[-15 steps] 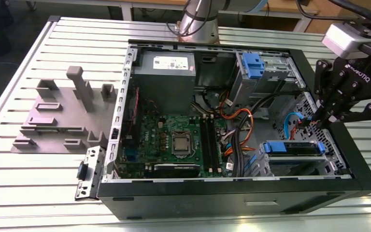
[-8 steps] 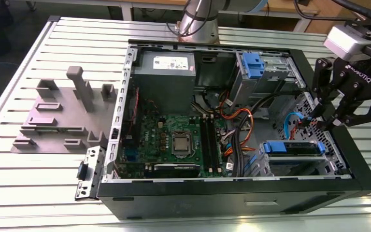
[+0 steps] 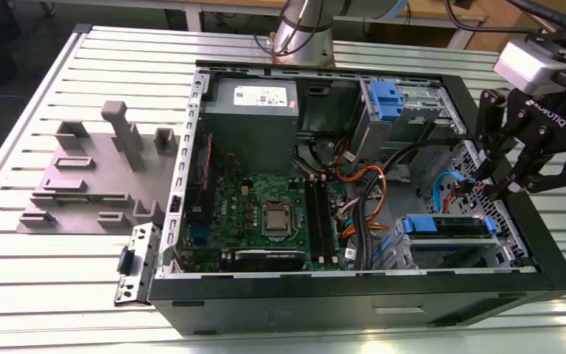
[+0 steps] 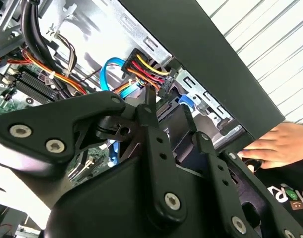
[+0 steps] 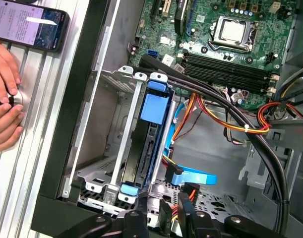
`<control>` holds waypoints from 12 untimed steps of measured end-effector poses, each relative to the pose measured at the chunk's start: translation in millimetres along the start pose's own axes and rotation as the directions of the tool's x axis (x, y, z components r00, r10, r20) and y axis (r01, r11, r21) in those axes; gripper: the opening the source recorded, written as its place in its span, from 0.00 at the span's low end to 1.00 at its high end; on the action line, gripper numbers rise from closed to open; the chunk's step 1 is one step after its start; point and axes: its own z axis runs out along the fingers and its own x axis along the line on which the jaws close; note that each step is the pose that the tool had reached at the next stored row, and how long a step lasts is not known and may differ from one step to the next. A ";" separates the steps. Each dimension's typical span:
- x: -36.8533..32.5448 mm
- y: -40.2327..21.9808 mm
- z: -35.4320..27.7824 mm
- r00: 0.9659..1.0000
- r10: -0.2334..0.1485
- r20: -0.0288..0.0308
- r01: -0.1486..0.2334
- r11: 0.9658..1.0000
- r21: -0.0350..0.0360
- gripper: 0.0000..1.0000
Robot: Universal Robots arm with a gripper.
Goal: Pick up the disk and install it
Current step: 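Insert the first disk wire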
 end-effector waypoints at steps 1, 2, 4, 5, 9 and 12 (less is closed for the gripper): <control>-0.7 -0.5 0.3 1.000 -0.001 0.000 0.001 1.000 0.000 0.37; -1.9 -1.3 0.7 1.000 -0.001 0.000 0.001 1.000 0.000 0.37; -4.3 -2.5 1.5 1.000 -0.001 0.000 0.001 1.000 0.000 0.37; -5.4 -3.2 1.9 1.000 -0.002 0.000 0.002 1.000 0.000 0.37; -8.6 -5.9 3.6 1.000 -0.003 0.000 0.003 1.000 0.000 0.37; -9.2 -7.3 6.4 1.000 -0.005 -0.004 0.005 1.000 -0.001 0.37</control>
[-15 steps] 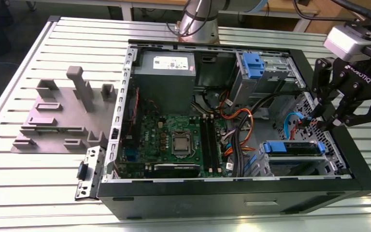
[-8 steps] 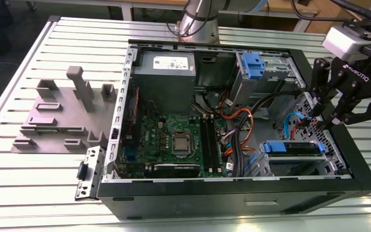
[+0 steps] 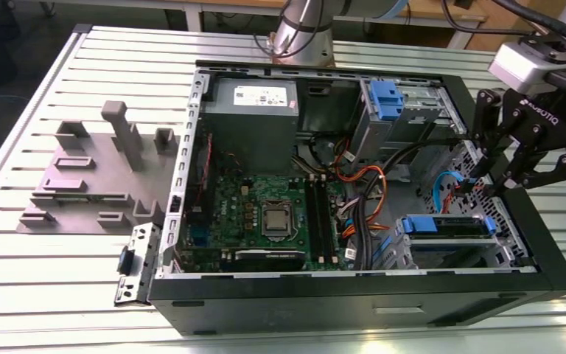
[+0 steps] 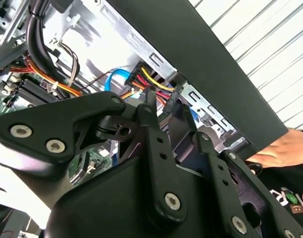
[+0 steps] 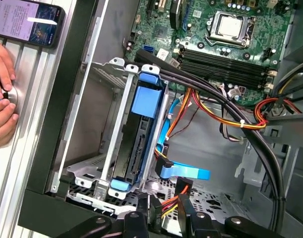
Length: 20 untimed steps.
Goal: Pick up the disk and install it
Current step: 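Insert the first disk wire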
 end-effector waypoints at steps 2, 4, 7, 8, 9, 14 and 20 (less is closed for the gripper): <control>-0.3 -0.7 2.0 1.000 -0.001 -0.006 0.001 1.000 -0.001 0.37; -0.4 -0.9 2.8 1.000 -0.002 -0.012 0.002 1.000 -0.003 0.37; -0.4 -1.0 3.0 1.000 -0.002 -0.016 0.002 1.000 -0.004 0.29; -0.3 -1.0 2.9 1.000 -0.002 -0.019 0.002 1.000 -0.004 0.29; -0.3 -1.0 2.8 1.000 -0.002 -0.022 0.002 1.000 -0.005 0.23; -0.4 -1.0 3.0 0.999 -0.002 -0.033 0.002 1.000 -0.008 0.18; -0.3 -1.0 2.9 0.998 -0.003 -0.065 0.002 1.000 -0.016 0.18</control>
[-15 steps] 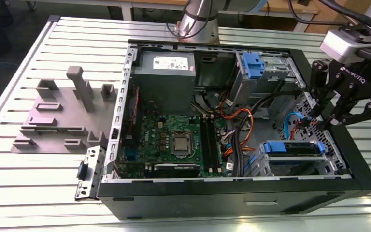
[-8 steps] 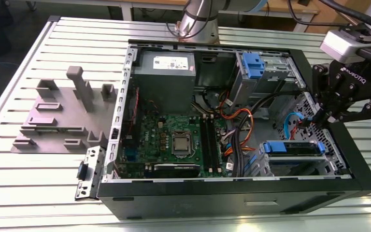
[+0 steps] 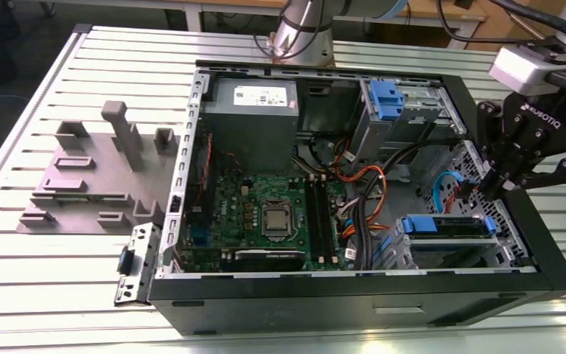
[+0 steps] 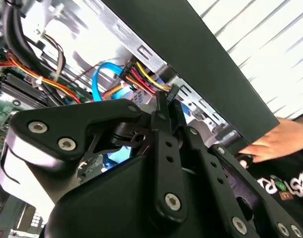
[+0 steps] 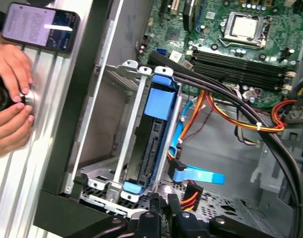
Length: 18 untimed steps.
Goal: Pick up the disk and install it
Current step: 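Insert the first disk wire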
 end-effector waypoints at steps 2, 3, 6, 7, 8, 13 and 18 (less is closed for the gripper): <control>0.0 -0.1 0.2 1.000 -0.001 -0.014 0.001 1.000 -0.003 0.20; -0.1 -0.1 0.3 1.000 -0.001 -0.020 0.001 1.000 -0.005 0.20; -0.3 -0.3 0.9 0.999 -0.002 -0.037 0.002 1.000 -0.009 0.32; -0.4 -0.4 1.2 0.999 -0.003 -0.042 0.002 1.000 -0.010 0.32; -0.5 -0.4 1.6 0.999 -0.003 -0.048 0.003 1.000 -0.011 0.32; -1.4 -1.2 3.3 0.997 -0.005 -0.073 0.004 1.000 -0.018 0.24; -1.4 -1.3 3.3 0.997 -0.006 -0.079 0.004 1.000 -0.019 0.17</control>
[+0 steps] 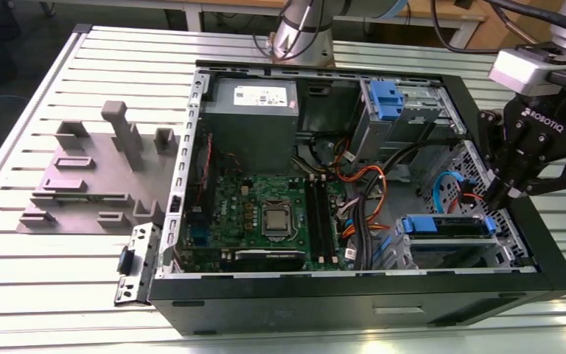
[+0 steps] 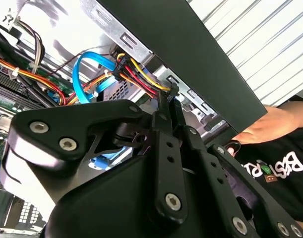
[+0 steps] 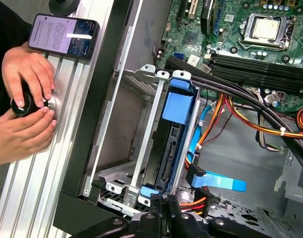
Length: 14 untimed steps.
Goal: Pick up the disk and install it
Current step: 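Insert the first disk wire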
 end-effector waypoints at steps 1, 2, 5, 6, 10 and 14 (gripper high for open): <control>0.0 0.0 0.0 1.000 0.000 0.000 0.000 1.000 0.000 0.17; 0.0 0.0 0.0 1.000 0.000 0.000 0.000 1.000 0.000 0.17; -0.1 0.0 0.0 1.000 0.000 0.000 0.000 1.000 0.000 0.17; 0.0 0.0 0.0 1.000 0.000 0.000 0.000 1.000 0.000 0.17; -0.7 2.1 0.0 1.000 0.000 0.000 0.000 1.000 0.000 0.17; -2.1 8.5 0.1 1.000 0.000 0.000 0.000 1.000 0.001 0.17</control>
